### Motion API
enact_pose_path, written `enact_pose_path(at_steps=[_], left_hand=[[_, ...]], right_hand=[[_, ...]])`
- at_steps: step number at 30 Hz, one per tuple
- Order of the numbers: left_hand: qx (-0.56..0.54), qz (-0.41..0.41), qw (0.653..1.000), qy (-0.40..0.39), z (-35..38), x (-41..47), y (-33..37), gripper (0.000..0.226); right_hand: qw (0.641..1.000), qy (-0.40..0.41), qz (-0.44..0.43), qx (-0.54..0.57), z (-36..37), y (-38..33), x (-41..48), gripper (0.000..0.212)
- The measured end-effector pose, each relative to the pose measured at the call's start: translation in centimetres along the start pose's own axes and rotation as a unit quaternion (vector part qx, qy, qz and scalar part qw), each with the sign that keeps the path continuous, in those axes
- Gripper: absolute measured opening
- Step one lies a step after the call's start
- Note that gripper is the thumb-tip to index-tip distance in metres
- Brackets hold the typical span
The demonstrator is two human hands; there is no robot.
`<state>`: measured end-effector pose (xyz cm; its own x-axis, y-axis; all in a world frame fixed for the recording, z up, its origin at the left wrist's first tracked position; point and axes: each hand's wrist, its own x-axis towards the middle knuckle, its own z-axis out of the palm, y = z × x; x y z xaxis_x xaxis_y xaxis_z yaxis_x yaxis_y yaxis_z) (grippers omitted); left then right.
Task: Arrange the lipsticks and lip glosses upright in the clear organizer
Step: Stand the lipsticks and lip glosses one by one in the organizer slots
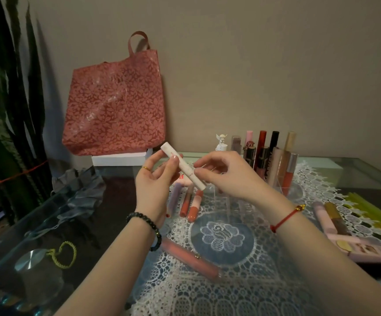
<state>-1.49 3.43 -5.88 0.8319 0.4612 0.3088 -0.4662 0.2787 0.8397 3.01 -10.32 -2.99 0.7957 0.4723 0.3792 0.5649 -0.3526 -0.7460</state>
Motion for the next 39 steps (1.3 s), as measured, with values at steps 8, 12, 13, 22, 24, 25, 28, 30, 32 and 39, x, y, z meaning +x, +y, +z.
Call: enact_pose_path(at_steps=[8,12,13,22,24,25,28,30,32,39], left_hand=[[-0.064,-0.030,0.997,-0.014,3.1,0.0,-2.0,0.027],[-0.013,-0.070,0.997,-0.025,4.3,-0.6,-3.3,0.016],[0.014,-0.064,0.997,-0.035,4.5,-0.8,-3.6,0.015],[0.205,0.023,0.975,-0.081,4.7,-1.4,-5.6,0.016],[0.230,0.039,0.969,-0.080,4.6,-1.3,-5.7,0.017],[0.236,0.044,0.968,-0.080,4.5,-1.2,-5.7,0.018],[0.253,0.053,0.962,-0.088,4.3,-0.9,-5.8,0.021],[0.264,0.061,0.958,-0.092,4.1,-0.9,-5.8,0.023],[0.273,0.069,0.955,-0.093,4.0,-0.8,-5.8,0.023],[0.285,0.070,0.950,-0.110,3.8,-0.7,-6.0,0.018]], right_hand=[[0.986,0.059,0.069,0.141,-2.3,1.5,-2.4,0.015],[0.939,0.165,0.111,0.280,-3.3,2.1,-2.6,0.019],[0.927,0.188,0.107,0.307,-3.5,2.1,-2.6,0.021],[0.954,0.205,0.034,0.216,-2.1,2.7,-2.6,0.027],[0.961,0.205,0.007,0.187,-1.6,2.9,-2.6,0.027],[0.962,0.206,0.001,0.179,-1.4,2.9,-2.6,0.027],[0.967,0.203,-0.002,0.155,-0.9,3.4,-2.2,0.027],[0.971,0.197,-0.002,0.135,-0.6,3.7,-2.0,0.028],[0.974,0.190,-0.003,0.122,-0.3,4.0,-1.9,0.028],[0.976,0.177,-0.004,0.126,0.0,4.5,-1.7,0.027]])
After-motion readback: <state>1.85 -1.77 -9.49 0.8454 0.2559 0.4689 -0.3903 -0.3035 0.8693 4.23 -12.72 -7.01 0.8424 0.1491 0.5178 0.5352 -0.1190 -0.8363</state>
